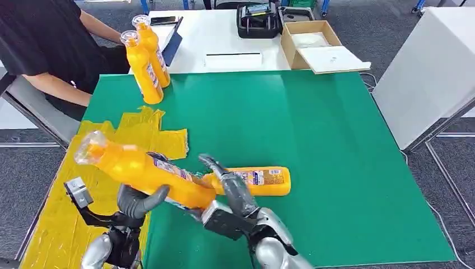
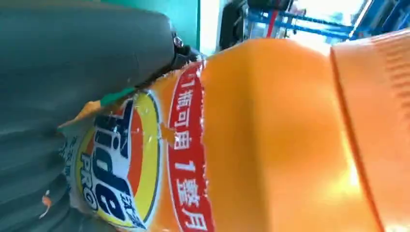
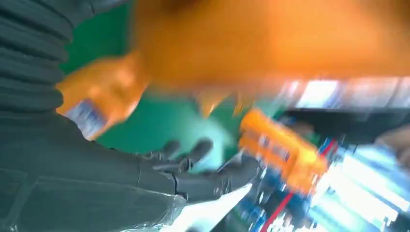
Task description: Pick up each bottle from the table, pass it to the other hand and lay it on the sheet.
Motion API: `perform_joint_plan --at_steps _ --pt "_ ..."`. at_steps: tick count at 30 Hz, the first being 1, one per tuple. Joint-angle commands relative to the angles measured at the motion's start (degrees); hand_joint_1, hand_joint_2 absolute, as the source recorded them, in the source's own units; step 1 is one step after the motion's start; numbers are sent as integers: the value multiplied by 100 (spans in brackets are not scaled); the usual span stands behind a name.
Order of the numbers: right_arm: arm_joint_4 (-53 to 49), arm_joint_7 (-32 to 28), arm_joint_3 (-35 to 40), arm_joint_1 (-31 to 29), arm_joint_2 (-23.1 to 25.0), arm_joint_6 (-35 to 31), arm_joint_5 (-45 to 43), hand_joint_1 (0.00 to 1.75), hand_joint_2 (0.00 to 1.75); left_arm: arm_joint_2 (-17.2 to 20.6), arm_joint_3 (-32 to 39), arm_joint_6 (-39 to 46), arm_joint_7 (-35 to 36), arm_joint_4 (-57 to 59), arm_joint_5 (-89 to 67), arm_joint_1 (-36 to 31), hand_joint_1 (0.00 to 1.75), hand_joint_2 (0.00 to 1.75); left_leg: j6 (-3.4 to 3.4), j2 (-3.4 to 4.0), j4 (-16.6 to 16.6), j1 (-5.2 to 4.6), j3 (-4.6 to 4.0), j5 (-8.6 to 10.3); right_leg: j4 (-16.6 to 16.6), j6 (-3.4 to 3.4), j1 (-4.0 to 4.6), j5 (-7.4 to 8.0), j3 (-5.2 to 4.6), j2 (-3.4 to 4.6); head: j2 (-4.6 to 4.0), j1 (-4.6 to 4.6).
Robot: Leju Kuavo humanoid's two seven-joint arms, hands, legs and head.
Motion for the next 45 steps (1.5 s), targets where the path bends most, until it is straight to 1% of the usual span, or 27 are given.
perform_joint_plan --at_steps 1,7,9,13,16,17,18,19,20,21,22,23,24,26,27,28,29,30,32,33,37,39,41,42,43,44,45 --pt "-932 57 -741 162 -524 2 132 0 0 -102 211 -104 11 144 2 -104 175 175 -20 -16 9 1 20 -10 5 -2 3 -16 29 -39 0 0" --pt "-968 61 -756 418 -556 -102 235 0 0 -43 130 -164 0 521 31 -447 175 175 -15 -21 -2 2 17 0 -6 -3 3 -8 25 -38 0 0" --pt "-1131 16 -832 536 -587 -193 284 0 0 -52 230 69 -89 479 -132 -455 175 175 -16 -17 -2 2 19 -2 -4 -4 2 -9 25 -33 0 0" --pt "-1215 19 -851 552 -611 -194 288 0 0 -23 250 56 -85 442 -118 -448 175 175 -10 -6 0 2 10 -2 -2 -2 2 -4 13 -18 0 0" --pt "-1230 32 -850 543 -604 -181 300 0 0 -33 252 53 -85 430 -118 -432 175 175 -19 -8 4 4 25 -10 -1 -4 5 -11 30 -26 0 -2" --pt "-1237 32 -878 554 -587 -185 303 0 0 -50 289 205 -115 415 -248 -428 175 175 -16 -11 2 4 20 -6 -2 -3 4 -9 26 -27 0 0" --pt "-1322 37 -951 589 -571 -185 343 0 0 -91 409 722 -216 383 -671 -443 175 175 -10 -4 0 2 9 -2 -2 -2 2 -3 12 -16 0 0" --pt "-1422 61 -1017 623 -567 -219 375 0 0 -105 521 1188 -330 348 -1069 -477 175 175 -20 -5 5 5 27 -11 -1 -4 6 -12 33 -27 0 -2" --pt "-1584 122 -1097 672 -578 -175 418 0 0 -126 659 2075 -435 300 -1888 -583 175 175 -14 -4 2 2 14 -4 0 -2 3 -6 17 -20 0 0" --pt "-1641 152 -1140 691 -590 -131 440 0 0 -85 738 2320 -421 303 -2168 -648 175 175 -20 -8 9 5 19 -10 4 -4 7 -11 26 -29 0 0" --pt "-1688 171 -1185 720 -603 -111 463 0 0 -82 829 2877 -431 365 -2778 -757 175 175 -14 -11 7 5 4 -3 4 -3 5 -6 10 -26 0 -2" --pt "-1696 172 -1222 746 -609 -101 470 0 0 -53 886 2975 -414 406 -2905 -841 175 175 -18 -11 9 6 9 -5 5 -4 7 -9 16 -29 0 0" --pt "-1702 151 -1235 794 -647 -78 481 0 0 5 926 3601 -382 584 -3668 -978 175 175 -25 -19 15 8 17 -9 10 -6 10 -15 27 -42 0 -2" --pt "-1710 76 -1264 922 -702 -78 487 0 0 221 1013 4463 -188 1017 -4855 -1241 175 175 -22 -24 5 7 17 -2 2 -6 9 -10 27 -45 0 -2" --pt "-1729 52 -1300 979 -688 -81 481 0 0 326 1045 4687 -97 1240 -5274 -1338 175 175 -21 -25 3 7 17 -1 1 -6 8 -10 26 -46 0 -2" --pt "-1742 28 -1294 992 -676 -56 505 0 0 389 1107 5156 3 1455 -5964 -1398 175 175 -26 -33 -1 9 29 -1 -3 -8 10 -14 41 -58 0 -2" --pt "-1748 23 -1296 981 -637 -35 523 0 0 450 1116 5376 18 1668 -6359 -1446 175 175 -15 -25 -8 3 20 6 -6 -5 5 -5 25 -35 0 2" --pt "-1743 45 -1279 935 -614 4 533 0 0 495 1191 5576 183 1945 -7118 -1504 175 175 -23 -22 -9 3 31 2 -7 -7 6 -8 36 -39 0 0" --pt "-1705 90 -1258 809 -636 62 499 0 0 442 1334 5576 184 2368 -7733 -1614 175 175 -30 3 -5 4 44 -7 -3 -9 7 -9 43 -21 0 0" --pt "-1658 101 -1238 708 -696 112 423 0 0 363 1513 5576 247 2567 -8342 -1686 175 175 -24 1 -7 3 33 -2 -5 -7 5 -4 34 -18 0 0" --pt "-1639 101 -1246 656 -727 140 362 0 0 340 1414 5576 364 2689 -8411 -1722 175 175 -19 -11 -3 1 24 2 -2 -3 2 -5 28 -30 0 0" --pt "-1639 101 -1246 656 -727 140 362 0 0 340 1414 5576 364 2689 -8411 -1722 175 175 -12 -2 0 3 10 3 -2 -2 4 0 13 -14 0 0" --pt "-1639 101 -1246 656 -727 140 362 0 0 340 1414 5576 364 2689 -8411 -1722 175 175 -15 -4 -1 2 13 2 -2 -2 3 -2 16 -19 0 2" --pt "-1600 61 -1243 647 -766 148 301 0 0 364 1435 5576 337 2909 -8491 -1782 175 175 -21 -6 3 4 24 -4 0 -4 6 -8 29 -27 0 0" --pt "-1573 14 -1208 613 -822 164 220 0 0 322 1586 5576 455 3072 -9062 -1819 175 175 -17 -7 -2 1 20 1 -2 -4 2 -5 24 -23 0 0" --pt "-1577 2 -1191 589 -892 155 138 0 0 250 1765 5576 237 3255 -9069 -1828 175 175 -22 -8 1 1 28 -3 0 -5 3 -9 32 -30 0 -2" --pt "-1542 -24 -1151 588 -903 157 105 0 0 163 1941 5576 269 3354 -9393 -1850 175 175 -16 -6 -3 1 20 2 -4 -3 2 -3 24 -22 0 0"
